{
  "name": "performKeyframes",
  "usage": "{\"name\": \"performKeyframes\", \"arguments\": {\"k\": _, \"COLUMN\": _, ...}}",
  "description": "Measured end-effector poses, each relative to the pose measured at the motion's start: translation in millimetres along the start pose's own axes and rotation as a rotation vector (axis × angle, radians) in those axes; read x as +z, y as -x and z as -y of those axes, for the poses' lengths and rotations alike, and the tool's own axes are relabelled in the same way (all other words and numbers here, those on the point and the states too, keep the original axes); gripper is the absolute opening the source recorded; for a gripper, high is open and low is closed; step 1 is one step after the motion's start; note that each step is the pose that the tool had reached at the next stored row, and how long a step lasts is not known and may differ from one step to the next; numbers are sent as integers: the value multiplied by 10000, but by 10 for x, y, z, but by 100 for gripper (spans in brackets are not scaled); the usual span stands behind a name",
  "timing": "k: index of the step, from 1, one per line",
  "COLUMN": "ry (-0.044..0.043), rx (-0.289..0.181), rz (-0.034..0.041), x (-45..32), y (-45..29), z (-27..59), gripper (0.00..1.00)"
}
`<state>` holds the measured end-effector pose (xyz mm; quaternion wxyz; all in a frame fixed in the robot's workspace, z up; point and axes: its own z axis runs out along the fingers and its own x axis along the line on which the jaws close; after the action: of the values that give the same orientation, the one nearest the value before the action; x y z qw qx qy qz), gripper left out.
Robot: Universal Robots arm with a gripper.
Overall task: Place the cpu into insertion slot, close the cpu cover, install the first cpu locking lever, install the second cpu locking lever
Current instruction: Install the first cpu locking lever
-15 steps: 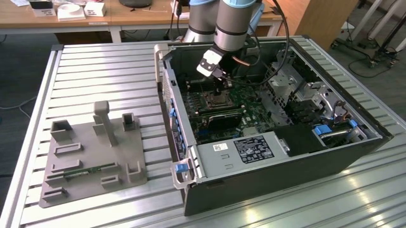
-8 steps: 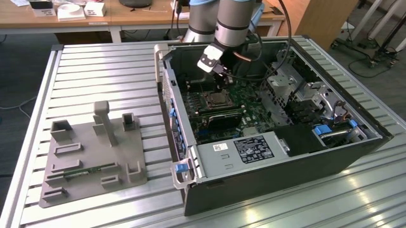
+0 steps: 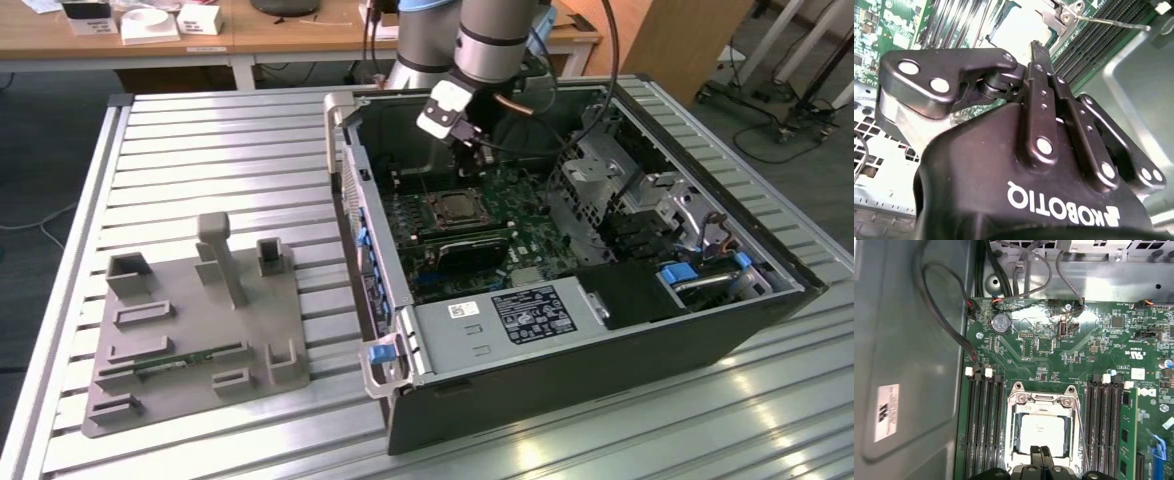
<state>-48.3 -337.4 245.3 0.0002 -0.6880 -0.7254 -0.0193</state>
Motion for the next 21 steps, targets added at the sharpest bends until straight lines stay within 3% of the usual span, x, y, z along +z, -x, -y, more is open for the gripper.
{"name": "performKeyframes", "arguments": {"k": 5, "ry": -6, "rx": -291, "rz": -11, "x": -18, "y": -3, "z": 0, "gripper": 11}}
{"name": "performKeyframes", "arguments": {"k": 15, "ry": -58, "rx": -2090, "rz": -58, "x": -16, "y": -2, "z": 0, "gripper": 11}}
{"name": "performKeyframes", "arguments": {"k": 21, "ry": -80, "rx": -2861, "rz": -81, "x": -15, "y": -3, "z": -2, "gripper": 11}}
